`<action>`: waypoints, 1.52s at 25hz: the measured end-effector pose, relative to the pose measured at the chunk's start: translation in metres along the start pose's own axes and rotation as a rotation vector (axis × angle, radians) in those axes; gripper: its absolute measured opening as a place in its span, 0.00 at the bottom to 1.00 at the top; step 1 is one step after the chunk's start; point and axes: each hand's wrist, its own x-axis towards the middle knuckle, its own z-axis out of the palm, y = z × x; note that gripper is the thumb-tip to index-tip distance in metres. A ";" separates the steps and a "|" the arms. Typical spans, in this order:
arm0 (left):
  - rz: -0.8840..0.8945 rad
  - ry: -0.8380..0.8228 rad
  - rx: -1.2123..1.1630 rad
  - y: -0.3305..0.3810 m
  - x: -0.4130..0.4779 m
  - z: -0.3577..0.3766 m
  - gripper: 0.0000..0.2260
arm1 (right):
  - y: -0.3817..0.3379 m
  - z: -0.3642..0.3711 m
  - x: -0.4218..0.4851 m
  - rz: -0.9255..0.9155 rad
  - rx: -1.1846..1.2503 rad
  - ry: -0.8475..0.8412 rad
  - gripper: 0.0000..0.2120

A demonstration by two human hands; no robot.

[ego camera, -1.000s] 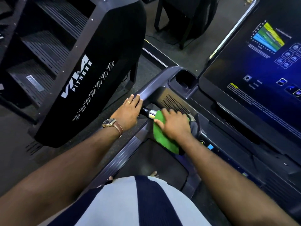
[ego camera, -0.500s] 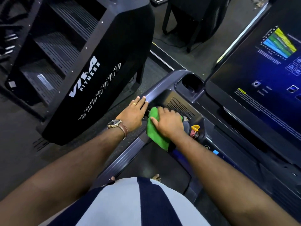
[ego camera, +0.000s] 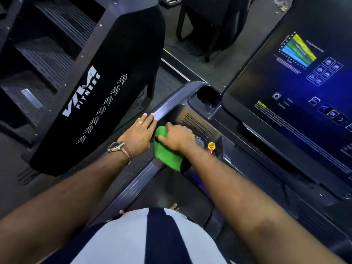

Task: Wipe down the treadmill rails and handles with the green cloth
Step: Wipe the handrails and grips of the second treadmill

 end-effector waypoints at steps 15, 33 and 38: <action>-0.030 0.023 0.014 0.005 -0.002 -0.006 0.32 | -0.005 0.041 -0.031 -0.259 -0.395 0.346 0.26; -0.147 0.030 0.000 0.017 -0.006 0.002 0.31 | 0.009 0.021 -0.020 -0.477 -0.327 0.136 0.25; -0.186 0.090 -0.072 0.026 -0.020 -0.003 0.30 | 0.029 0.016 -0.050 -0.643 -0.444 0.142 0.22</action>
